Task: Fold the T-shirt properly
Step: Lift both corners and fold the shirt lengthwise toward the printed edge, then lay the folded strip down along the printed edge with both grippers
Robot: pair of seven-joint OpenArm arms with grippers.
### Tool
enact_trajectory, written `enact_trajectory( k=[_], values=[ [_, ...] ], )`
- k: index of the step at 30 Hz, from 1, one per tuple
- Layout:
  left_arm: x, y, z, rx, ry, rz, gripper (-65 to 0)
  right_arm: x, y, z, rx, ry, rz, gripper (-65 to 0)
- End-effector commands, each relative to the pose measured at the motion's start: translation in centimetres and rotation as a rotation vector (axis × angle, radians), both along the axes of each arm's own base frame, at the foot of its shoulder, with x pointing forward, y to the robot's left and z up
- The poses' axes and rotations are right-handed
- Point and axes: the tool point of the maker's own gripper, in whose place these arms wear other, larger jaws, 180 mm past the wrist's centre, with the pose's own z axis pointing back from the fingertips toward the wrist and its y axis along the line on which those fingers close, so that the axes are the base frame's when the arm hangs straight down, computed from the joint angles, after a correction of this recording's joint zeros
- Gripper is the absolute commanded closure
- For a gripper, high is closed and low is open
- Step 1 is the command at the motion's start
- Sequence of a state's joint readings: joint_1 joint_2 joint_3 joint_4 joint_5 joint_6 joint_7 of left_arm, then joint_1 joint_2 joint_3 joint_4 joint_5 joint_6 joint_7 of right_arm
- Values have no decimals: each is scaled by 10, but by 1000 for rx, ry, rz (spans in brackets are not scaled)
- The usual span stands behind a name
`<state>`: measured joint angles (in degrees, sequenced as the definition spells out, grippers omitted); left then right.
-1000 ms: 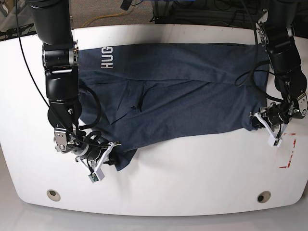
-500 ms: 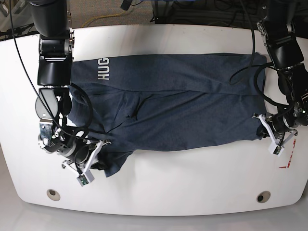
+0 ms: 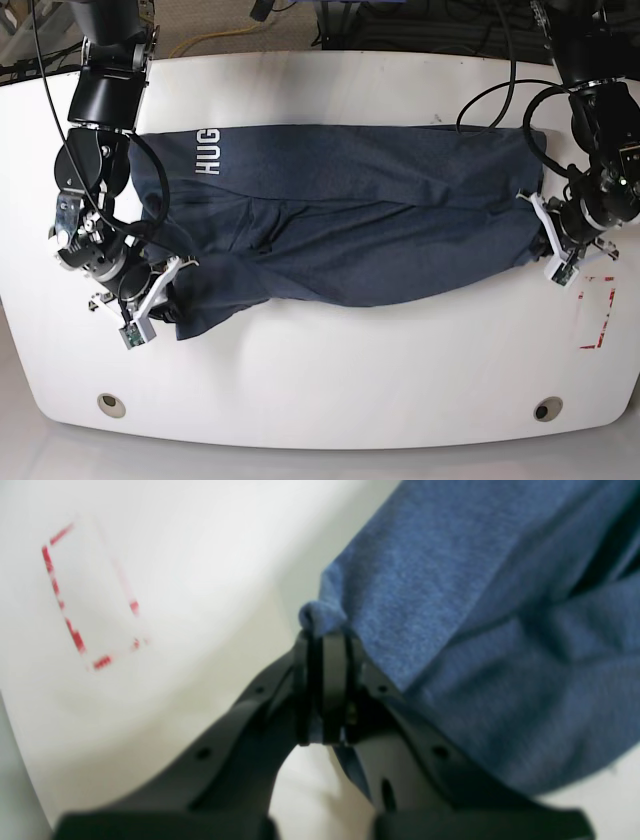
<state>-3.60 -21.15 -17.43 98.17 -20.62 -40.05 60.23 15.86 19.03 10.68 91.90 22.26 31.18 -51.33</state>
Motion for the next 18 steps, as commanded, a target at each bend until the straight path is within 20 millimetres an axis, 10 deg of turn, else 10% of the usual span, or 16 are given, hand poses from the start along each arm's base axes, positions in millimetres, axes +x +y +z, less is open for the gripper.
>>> enact_trajectory(
  k=[1,18],
  values=[
    [1,0,16,20,-50,-17,0,1,-3,27,1,-86,-4,0],
    [-48,9,-25,63,94,-27,0,-101,-11,-3,81,10,-15,0]
  ],
)
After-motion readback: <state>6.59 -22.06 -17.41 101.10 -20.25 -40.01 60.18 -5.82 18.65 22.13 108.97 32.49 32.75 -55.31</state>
